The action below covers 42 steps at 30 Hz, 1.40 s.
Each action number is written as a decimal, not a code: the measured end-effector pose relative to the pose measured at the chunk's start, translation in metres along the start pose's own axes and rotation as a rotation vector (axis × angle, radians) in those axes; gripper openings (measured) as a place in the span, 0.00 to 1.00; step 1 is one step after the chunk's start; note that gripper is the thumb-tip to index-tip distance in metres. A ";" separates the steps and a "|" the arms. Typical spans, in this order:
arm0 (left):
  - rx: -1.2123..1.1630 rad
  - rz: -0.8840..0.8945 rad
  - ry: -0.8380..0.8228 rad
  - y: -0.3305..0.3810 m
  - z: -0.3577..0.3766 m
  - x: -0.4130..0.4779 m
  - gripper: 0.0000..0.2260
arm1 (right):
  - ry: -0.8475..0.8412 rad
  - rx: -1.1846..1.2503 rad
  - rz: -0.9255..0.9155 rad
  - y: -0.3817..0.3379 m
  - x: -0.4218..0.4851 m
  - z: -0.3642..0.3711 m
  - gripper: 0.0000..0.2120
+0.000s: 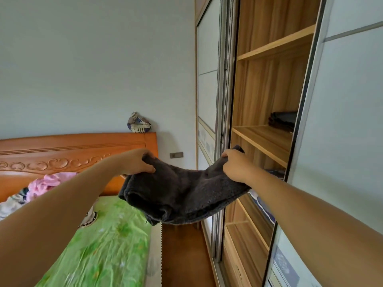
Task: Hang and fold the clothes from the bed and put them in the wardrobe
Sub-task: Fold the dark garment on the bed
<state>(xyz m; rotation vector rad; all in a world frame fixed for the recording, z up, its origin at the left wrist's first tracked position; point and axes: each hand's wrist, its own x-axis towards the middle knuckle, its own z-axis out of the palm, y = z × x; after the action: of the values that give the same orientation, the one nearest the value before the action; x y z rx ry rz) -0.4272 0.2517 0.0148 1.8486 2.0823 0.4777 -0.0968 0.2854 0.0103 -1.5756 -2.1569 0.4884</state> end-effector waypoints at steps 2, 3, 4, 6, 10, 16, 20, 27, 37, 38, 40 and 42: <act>-0.052 0.001 0.003 -0.001 0.001 0.022 0.14 | 0.026 -0.003 -0.002 0.002 0.019 -0.002 0.19; -0.067 0.002 -0.005 0.001 -0.002 0.034 0.13 | 0.042 0.005 0.003 0.004 0.030 -0.004 0.19; -0.080 0.003 -0.014 0.003 -0.005 0.048 0.14 | 0.061 0.012 0.009 0.005 0.042 -0.005 0.18; -0.092 -0.001 -0.036 0.007 -0.014 0.081 0.15 | 0.099 0.009 0.027 0.008 0.069 -0.008 0.15; -0.103 0.013 -0.075 0.008 -0.025 0.163 0.12 | 0.155 -0.019 0.054 0.010 0.138 -0.013 0.16; -0.148 0.145 -0.058 0.011 -0.048 0.307 0.10 | 0.243 0.052 0.128 0.019 0.262 -0.019 0.17; -0.187 0.245 -0.057 0.029 -0.060 0.389 0.10 | 0.311 0.114 0.207 0.031 0.315 -0.038 0.21; -0.279 0.384 -0.209 0.112 -0.045 0.450 0.10 | 0.530 0.052 0.402 0.074 0.314 -0.085 0.22; -0.286 0.731 -0.367 0.259 0.007 0.464 0.12 | 0.833 -0.104 0.676 0.145 0.247 -0.143 0.10; -0.287 0.763 -0.379 0.274 0.013 0.469 0.12 | 0.857 -0.117 0.709 0.151 0.242 -0.150 0.08; -0.285 0.818 -0.378 0.307 0.026 0.481 0.14 | 0.911 -0.143 0.761 0.163 0.233 -0.165 0.07; -0.290 0.867 -0.388 0.341 0.038 0.495 0.16 | 0.947 -0.145 0.818 0.174 0.226 -0.180 0.09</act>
<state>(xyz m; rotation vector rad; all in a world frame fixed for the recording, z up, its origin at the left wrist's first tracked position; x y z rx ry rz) -0.1651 0.7816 0.1266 2.3424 0.8486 0.5143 0.0781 0.5590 0.1026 -2.1346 -0.8281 -0.2040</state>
